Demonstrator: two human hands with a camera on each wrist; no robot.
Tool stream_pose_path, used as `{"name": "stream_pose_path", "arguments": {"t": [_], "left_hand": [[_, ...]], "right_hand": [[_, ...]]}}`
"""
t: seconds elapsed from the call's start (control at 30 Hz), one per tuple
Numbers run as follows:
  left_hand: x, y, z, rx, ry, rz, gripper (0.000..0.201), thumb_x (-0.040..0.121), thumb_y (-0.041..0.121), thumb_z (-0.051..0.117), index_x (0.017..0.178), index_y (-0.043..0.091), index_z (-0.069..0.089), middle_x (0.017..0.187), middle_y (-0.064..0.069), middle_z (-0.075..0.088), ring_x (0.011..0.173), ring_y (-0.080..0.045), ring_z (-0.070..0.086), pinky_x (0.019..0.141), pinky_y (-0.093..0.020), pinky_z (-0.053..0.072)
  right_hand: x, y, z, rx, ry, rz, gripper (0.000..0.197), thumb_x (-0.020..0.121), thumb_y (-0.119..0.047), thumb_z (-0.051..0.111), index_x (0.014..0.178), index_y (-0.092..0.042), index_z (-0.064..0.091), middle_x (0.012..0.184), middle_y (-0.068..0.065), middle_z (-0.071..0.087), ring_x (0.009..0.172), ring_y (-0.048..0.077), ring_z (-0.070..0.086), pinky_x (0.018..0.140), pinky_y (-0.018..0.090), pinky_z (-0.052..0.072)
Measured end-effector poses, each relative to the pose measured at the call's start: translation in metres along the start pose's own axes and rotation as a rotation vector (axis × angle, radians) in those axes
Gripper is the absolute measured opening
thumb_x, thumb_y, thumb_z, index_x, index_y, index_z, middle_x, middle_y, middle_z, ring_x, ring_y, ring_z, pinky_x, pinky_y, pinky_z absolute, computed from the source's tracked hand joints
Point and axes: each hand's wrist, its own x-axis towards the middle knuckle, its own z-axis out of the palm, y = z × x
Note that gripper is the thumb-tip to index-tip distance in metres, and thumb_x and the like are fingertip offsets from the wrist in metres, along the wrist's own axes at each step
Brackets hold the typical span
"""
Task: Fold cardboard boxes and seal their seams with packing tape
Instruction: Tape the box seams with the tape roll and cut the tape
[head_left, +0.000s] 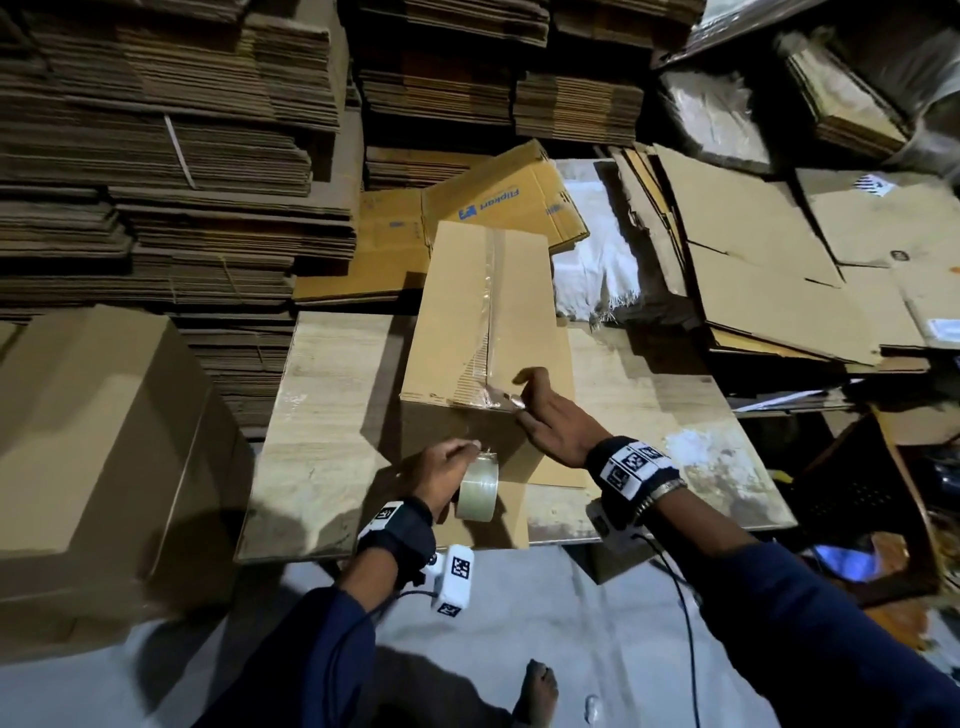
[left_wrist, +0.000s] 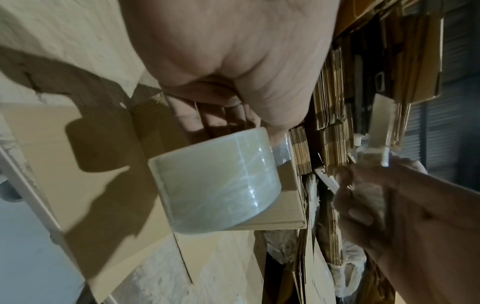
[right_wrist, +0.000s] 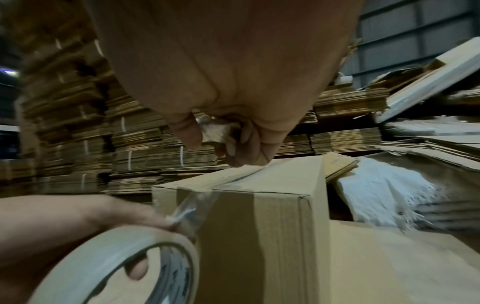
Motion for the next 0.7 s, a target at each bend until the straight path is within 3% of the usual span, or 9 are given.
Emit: {"name": "stream_pose_path", "arguments": {"t": [0.07, 0.17, 0.27, 0.43, 0.7], "left_hand": [[-0.001, 0.0, 0.0, -0.041, -0.003, 0.011, 0.023, 0.101, 0.026, 0.067, 0.117, 0.011, 0.076, 0.097, -0.005, 0.073, 0.076, -0.014, 0.063, 0.055, -0.017, 0.05], [-0.002, 0.001, 0.001, -0.097, -0.007, 0.007, 0.021, 0.099, 0.022, 0.07, 0.112, 0.008, 0.077, 0.092, -0.007, 0.074, 0.07, -0.015, 0.063, 0.05, -0.014, 0.047], [-0.005, 0.0, 0.003, -0.164, -0.009, -0.001, 0.018, 0.096, 0.019, 0.072, 0.106, 0.006, 0.079, 0.084, -0.009, 0.073, 0.07, -0.021, 0.062, 0.055, -0.021, 0.046], [-0.008, 0.004, 0.002, -0.189, -0.008, -0.014, 0.017, 0.091, 0.023, 0.076, 0.095, 0.006, 0.078, 0.083, -0.016, 0.072, 0.075, -0.026, 0.063, 0.07, -0.036, 0.046], [-0.005, 0.004, 0.008, -0.164, 0.043, -0.016, 0.013, 0.09, 0.019, 0.075, 0.08, 0.011, 0.078, 0.076, -0.012, 0.07, 0.07, -0.025, 0.062, 0.066, -0.035, 0.045]], "right_hand": [[-0.013, -0.001, 0.002, -0.036, -0.07, -0.023, 0.017, 0.106, -0.022, 0.041, 0.118, -0.015, 0.031, 0.095, 0.01, 0.057, 0.075, 0.029, 0.055, 0.068, 0.037, 0.042], [-0.021, 0.008, 0.005, -0.087, -0.059, -0.014, 0.015, 0.103, -0.014, 0.049, 0.116, -0.014, 0.042, 0.106, 0.011, 0.061, 0.083, 0.029, 0.057, 0.069, 0.038, 0.044], [-0.024, 0.013, 0.012, -0.125, 0.0, 0.002, 0.02, 0.102, -0.015, 0.053, 0.121, -0.016, 0.049, 0.115, 0.01, 0.066, 0.092, 0.031, 0.061, 0.073, 0.041, 0.05], [-0.019, 0.007, 0.02, -0.219, -0.024, -0.009, 0.025, 0.098, -0.016, 0.057, 0.122, -0.019, 0.056, 0.112, 0.009, 0.07, 0.093, 0.033, 0.064, 0.074, 0.047, 0.055], [-0.007, -0.005, 0.029, -0.429, -0.12, 0.042, 0.027, 0.09, -0.01, 0.059, 0.116, -0.013, 0.066, 0.1, 0.016, 0.073, 0.089, 0.038, 0.069, 0.067, 0.038, 0.052]]}}
